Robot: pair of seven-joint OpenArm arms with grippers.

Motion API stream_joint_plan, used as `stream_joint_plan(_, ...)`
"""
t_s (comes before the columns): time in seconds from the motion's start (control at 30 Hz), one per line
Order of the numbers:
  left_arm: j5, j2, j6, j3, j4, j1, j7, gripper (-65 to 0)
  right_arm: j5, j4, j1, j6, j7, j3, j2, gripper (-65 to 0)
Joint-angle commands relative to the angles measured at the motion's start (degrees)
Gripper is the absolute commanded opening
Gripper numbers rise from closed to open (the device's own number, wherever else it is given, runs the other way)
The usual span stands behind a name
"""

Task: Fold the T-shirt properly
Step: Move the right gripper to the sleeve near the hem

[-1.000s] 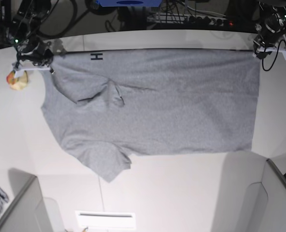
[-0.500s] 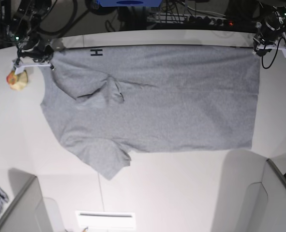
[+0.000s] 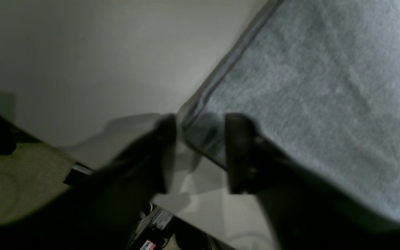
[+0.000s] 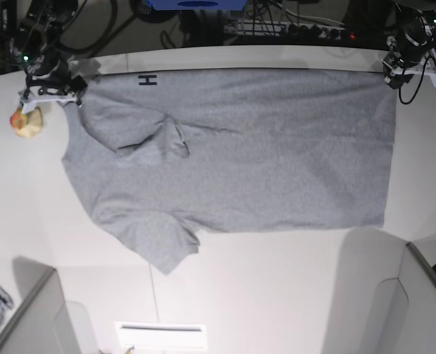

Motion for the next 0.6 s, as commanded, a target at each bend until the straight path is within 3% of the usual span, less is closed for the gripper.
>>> stream_joint_plan(0.0,-0.62,-0.82,-0.13,-0.51,0.94,0.49,-0.78,-31.8,0.18,1.96,-0.60,0.25,0.69,0.49,0.62,-35.9)
stream_joint_plan(0.07,-0.62,-0.74,-0.13,-1.39,1.02,0.49,-0.78,-23.5,0.18,3.90,-1.39,0.25,0.69,0.49,0.62,-35.9)
stream_joint_plan(0.13,-0.70,-0.47,-0.13,-4.29,1.20,0.49,-0.78,-19.6,0.18,6.27,-2.27,0.25,0.86,0.49,0.62,-35.9)
stream_joint_plan(0.4,-0.70,0.67,-0.13,-15.28,10.08,0.49,-0.78,-19.4,0.10,8.56,0.63,0.95,4.12,-0.13,2.02,-35.6)
stream_joint_plan(0.57,-0.70,0.32,-0.13,-12.47,16.41,-0.39,-0.78,-22.1,-0.17,7.94,8.81,10.44,4.03,-0.22,5.80,-35.7)
